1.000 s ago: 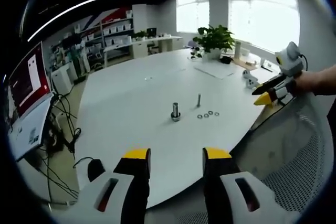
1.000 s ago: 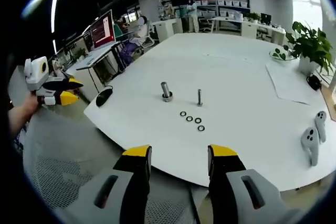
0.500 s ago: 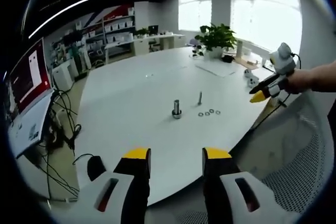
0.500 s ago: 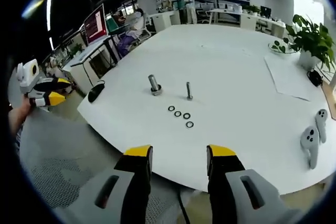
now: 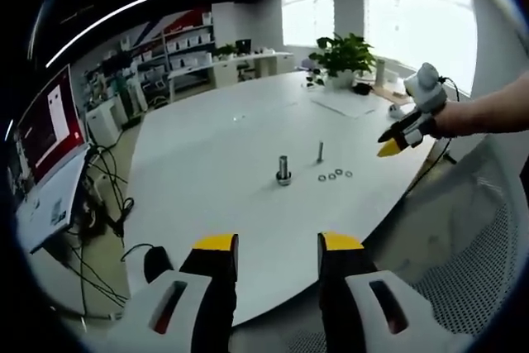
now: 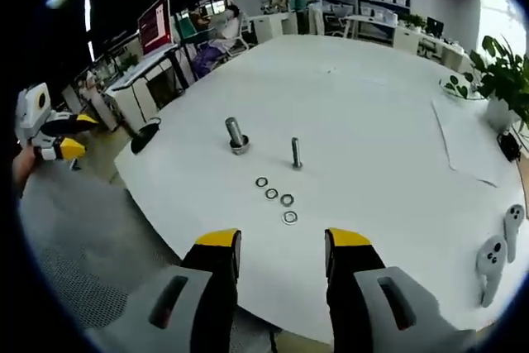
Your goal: Place the washer onto the threaded stud by aligning its center hole with the stud, sliding it down to the base, and recovering from edge contact or off-axis alignment until the washer reaches the visible bottom stop.
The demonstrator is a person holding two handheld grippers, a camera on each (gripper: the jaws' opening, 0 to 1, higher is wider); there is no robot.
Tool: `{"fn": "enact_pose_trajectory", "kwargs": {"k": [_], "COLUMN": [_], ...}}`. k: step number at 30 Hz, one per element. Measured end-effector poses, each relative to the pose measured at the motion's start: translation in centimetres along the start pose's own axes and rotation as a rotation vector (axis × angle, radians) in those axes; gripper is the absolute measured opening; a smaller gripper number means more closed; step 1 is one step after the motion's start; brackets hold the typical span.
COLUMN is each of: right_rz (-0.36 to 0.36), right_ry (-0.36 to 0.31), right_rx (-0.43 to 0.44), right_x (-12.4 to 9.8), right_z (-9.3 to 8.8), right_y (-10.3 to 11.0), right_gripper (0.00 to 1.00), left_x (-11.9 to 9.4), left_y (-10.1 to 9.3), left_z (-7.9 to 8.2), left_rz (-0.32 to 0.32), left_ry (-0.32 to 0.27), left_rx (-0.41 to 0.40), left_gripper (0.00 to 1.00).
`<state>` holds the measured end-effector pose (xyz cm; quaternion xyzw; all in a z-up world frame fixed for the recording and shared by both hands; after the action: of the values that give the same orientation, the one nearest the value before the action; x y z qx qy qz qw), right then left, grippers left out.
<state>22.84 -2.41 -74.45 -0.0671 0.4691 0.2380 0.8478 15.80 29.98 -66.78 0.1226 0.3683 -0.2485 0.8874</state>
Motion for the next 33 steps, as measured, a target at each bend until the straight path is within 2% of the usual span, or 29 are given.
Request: {"fn": "enact_pose_trajectory", "kwargs": {"k": [7, 12, 14, 17, 26, 29, 33], "right_rz": [0.017, 0.038, 0.049, 0.059, 0.054, 0.059, 0.062], "right_ry": [0.052, 0.100, 0.113, 0.120, 0.225, 0.252, 0.273], "right_rx": [-0.058, -0.094, -0.114, -0.118, -0.199, -0.209, -0.271], "right_x": [2.3, 4.2, 4.8, 5.4, 8.0, 8.4, 8.7], "right_z": [-0.6, -1.3, -1.3, -1.0, -1.0, -0.9, -0.5], "right_y": [-0.4, -0.7, -0.8, -0.9, -1.3, -1.3, -0.9], "right_gripper": [0.43, 0.40, 0.35, 0.34, 0.31, 0.30, 0.29], "left_x": [0.1, -0.1, -0.1, -0.1, -0.2, -0.2, -0.3], "left_y": [-0.3, -0.2, -0.2, -0.2, -0.4, -0.4, -0.4], "left_z": [-0.2, -0.1, -0.1, 0.1, 0.1, 0.2, 0.2], "left_rz": [-0.008, -0.005, -0.006, -0.006, -0.012, -0.010, -0.010], "left_ry": [0.013, -0.002, 0.001, -0.011, -0.018, -0.025, -0.025], "left_rx": [0.016, 0.012, 0.012, 0.016, 0.027, 0.030, 0.030], "left_gripper": [0.36, 0.35, 0.35, 0.35, 0.34, 0.34, 0.34]}}
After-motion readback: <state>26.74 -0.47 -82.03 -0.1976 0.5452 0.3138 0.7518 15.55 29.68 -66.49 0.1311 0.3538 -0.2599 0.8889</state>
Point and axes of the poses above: the point that each gripper's makers call its tool centre point, and the gripper's own axes: x roughly forward along the fingers, y roughly to its left, z roughly out of its top, the point moved 4 cm from there along -x, roughly backward along the fingers, and after that the axes turned 8 degrees about y, right-handed, at the moved point
